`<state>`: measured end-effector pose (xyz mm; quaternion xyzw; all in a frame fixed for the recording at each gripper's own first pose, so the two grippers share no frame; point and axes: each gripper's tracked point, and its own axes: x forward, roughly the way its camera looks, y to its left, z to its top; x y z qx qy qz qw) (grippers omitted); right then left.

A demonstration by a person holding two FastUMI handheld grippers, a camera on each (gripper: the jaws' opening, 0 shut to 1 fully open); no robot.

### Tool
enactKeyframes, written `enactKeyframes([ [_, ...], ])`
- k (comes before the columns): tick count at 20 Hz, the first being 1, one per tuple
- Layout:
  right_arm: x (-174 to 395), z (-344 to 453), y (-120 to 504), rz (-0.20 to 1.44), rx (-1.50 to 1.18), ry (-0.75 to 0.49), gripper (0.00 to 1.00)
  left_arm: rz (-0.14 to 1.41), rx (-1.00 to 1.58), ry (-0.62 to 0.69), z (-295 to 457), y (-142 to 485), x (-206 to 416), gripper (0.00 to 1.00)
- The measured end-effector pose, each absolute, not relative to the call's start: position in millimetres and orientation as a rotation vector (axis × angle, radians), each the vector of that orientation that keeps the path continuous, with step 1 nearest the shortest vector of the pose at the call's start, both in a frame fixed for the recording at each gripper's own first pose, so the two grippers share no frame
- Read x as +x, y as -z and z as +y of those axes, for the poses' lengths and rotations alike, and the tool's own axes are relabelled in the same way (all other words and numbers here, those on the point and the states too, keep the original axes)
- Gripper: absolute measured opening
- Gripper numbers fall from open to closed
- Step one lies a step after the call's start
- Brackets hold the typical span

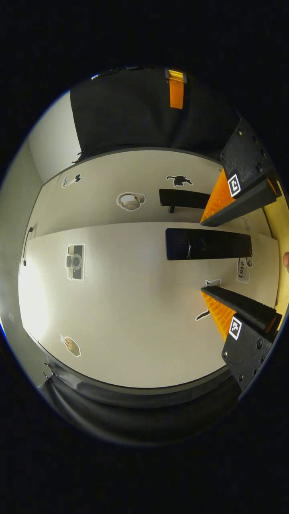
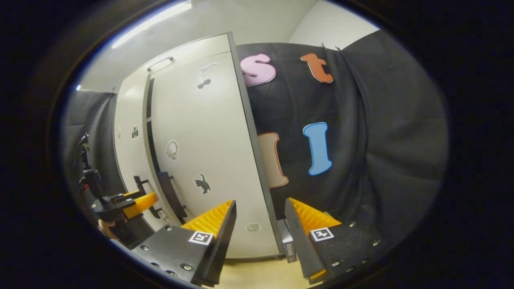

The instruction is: Grab one shoe with the right hand and put it into the shoe cabinet, grab the other shoe with the left hand and put it into the shoe cabinet; then close the right door with the right hand and the left door with the left hand.

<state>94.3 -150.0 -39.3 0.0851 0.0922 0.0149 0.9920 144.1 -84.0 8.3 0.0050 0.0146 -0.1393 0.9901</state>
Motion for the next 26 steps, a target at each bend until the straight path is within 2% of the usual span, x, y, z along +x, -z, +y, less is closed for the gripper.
enactKeyframes([
  [17, 95, -123, 33, 0.198, 0.145, -0.084, 0.73, 0.03, 0.032, 0.236, -83, -12, 154, 0.92],
  [26, 62, -77, -36, 0.111, 0.102, -0.174, 0.73, 0.035, 0.031, 0.172, -73, -57, 80, 0.92],
])
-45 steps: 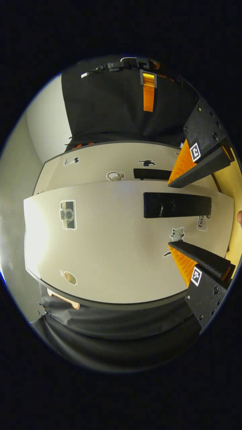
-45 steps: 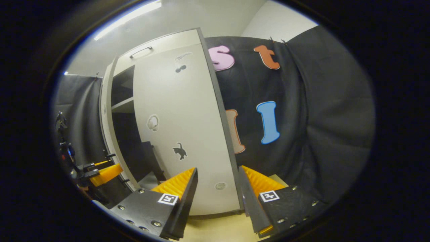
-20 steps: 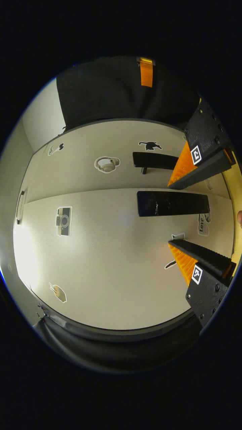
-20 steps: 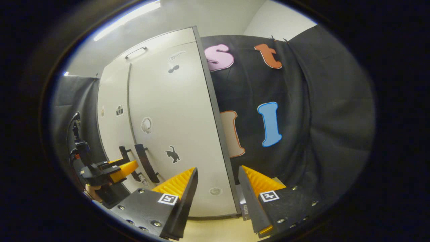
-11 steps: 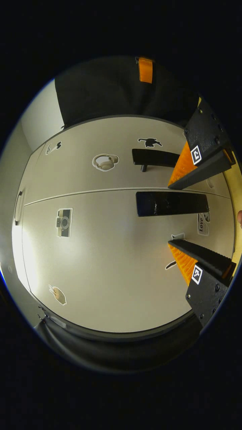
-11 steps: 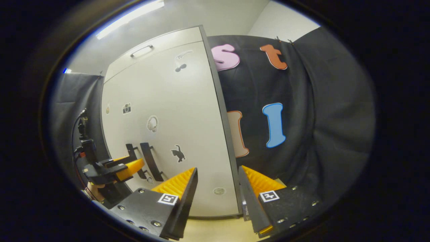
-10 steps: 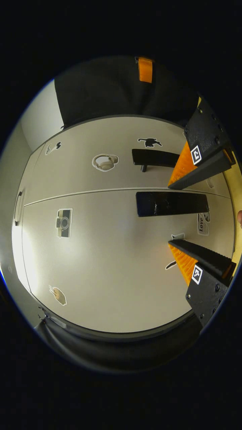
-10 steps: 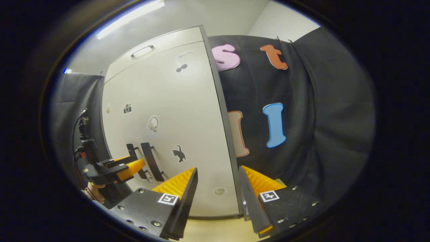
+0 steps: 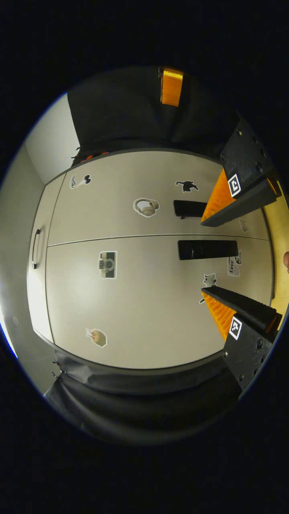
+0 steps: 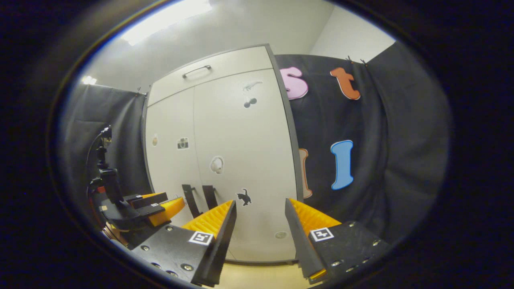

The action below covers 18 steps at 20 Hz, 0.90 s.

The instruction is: Grab one shoe with the right hand and put it into the shoe cabinet, grab the other shoe with the left hand and put it into the shoe cabinet; then close the right door with the right hand and the left door with the left hand.

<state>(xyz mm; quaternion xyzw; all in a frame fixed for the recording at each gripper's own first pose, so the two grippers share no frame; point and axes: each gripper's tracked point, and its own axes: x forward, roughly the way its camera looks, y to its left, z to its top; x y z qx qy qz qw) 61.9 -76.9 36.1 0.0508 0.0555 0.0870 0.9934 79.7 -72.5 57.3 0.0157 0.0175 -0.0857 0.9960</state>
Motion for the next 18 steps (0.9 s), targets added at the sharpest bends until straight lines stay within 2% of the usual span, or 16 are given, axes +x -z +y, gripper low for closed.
enactKeyframes([
  [4, 42, -57, -54, 0.092, 0.096, -0.215, 0.73, 0.031, 0.057, 0.116, -61, -82, 40, 0.92],
  [9, 25, -45, -54, 0.088, 0.078, -0.258, 0.73, -0.006, 0.05, 0.108, -66, -104, 2, 0.92],
  [18, 17, -51, -53, 0.107, 0.069, -0.254, 0.73, -0.005, 0.044, 0.153, -101, -103, -14, 0.92],
])
